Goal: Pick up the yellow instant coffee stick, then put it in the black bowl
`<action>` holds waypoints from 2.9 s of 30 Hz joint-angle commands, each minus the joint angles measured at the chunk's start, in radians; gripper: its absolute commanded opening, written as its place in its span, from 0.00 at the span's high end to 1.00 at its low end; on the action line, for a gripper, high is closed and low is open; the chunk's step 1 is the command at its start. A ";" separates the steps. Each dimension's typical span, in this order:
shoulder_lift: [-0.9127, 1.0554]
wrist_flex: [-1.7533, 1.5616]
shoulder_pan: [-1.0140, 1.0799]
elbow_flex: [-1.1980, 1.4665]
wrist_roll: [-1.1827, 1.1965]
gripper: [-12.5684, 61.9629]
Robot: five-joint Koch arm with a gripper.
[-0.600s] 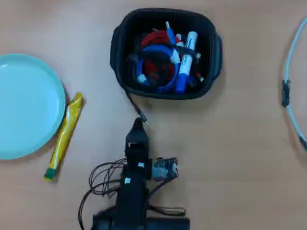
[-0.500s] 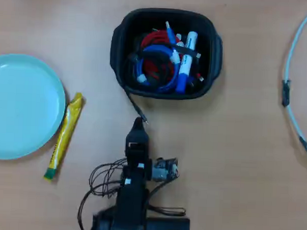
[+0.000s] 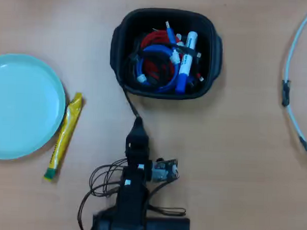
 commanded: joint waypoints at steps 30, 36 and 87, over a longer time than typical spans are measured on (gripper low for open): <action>0.084 0.807 -0.376 -0.678 -0.060 0.08; -0.095 0.965 -0.382 -0.857 -0.170 0.08; -0.999 1.479 -1.140 -1.620 -0.272 0.07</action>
